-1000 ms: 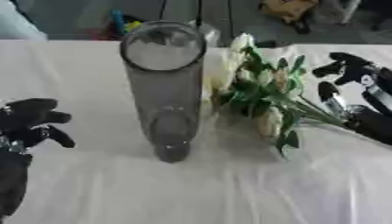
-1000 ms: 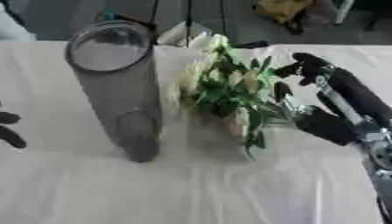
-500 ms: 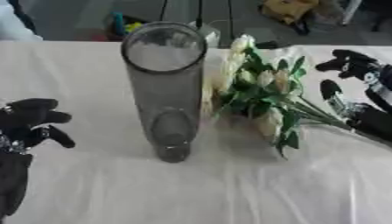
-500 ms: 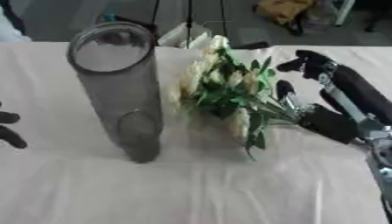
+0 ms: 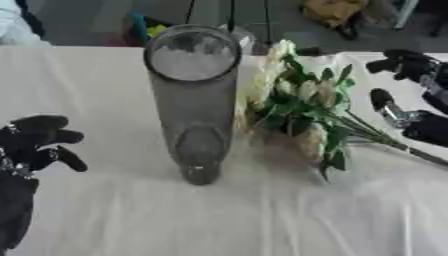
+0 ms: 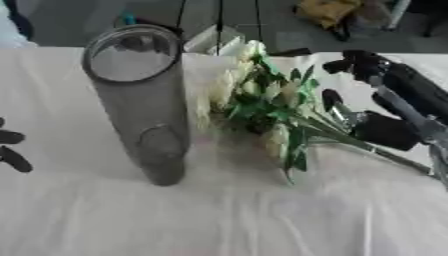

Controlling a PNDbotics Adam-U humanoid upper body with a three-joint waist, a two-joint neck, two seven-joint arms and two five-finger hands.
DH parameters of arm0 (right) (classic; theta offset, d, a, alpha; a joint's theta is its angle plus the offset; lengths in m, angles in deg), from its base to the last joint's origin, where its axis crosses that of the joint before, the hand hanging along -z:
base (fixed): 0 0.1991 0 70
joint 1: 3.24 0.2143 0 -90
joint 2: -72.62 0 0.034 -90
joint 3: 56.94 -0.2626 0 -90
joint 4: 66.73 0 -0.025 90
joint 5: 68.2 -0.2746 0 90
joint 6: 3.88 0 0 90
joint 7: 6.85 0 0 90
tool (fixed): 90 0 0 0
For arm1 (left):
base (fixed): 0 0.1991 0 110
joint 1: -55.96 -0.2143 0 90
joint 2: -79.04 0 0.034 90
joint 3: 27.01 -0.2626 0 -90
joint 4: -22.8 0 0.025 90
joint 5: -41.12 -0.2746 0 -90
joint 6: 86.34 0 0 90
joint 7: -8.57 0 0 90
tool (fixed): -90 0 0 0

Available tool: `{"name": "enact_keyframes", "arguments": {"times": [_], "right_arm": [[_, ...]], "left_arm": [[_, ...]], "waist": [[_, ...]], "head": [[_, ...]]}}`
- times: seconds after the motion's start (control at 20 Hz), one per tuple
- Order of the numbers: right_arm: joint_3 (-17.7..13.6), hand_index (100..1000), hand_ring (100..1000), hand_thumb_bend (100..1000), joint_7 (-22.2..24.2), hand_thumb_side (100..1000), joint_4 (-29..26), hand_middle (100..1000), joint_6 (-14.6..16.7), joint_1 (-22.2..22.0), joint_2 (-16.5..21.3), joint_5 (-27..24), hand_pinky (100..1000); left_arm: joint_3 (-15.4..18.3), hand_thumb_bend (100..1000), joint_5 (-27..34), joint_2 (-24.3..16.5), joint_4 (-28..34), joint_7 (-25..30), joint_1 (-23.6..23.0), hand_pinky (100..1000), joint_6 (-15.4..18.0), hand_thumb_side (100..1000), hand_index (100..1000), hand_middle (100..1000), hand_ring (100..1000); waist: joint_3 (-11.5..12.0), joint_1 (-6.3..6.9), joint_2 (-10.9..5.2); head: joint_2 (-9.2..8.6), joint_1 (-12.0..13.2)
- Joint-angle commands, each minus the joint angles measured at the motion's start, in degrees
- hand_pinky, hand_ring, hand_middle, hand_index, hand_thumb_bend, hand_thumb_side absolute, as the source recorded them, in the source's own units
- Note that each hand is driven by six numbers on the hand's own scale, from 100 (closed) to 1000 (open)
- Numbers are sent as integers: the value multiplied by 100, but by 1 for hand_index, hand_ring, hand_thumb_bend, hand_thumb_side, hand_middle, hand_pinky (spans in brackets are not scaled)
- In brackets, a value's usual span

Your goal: Arrange flowers into the vase.

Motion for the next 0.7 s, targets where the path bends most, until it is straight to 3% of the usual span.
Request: {"name": "enact_keyframes", "arguments": {"times": [0.05, 0.35, 0.7], "right_arm": [[-39, 964, 1000, 100, 155, 974, 200, 851, 217, 124, 357, -109, 800], [-90, 971, 1000, 143, 364, 920, 621, 839, 449, 273, 502, -192, 799], [-69, 1000, 1000, 319, 641, 798, 1095, 868, 379, 438, 624, -396, 857]], "left_arm": [[-34, 102, -16, -50, 103, 28, 11, 499, 18, 1000, 765, 753, 726], [-48, 100, -43, -46, 103, 52, 6, 498, 30, 1000, 765, 753, 727], [-60, 100, -59, -44, 103, 69, 3, 498, 36, 1000, 764, 752, 727]], "waist": [[9, -76, -150], [-2, -58, -99], [-26, -37, -59]], "head": [[42, -6], [16, -25], [-44, -63]]}}
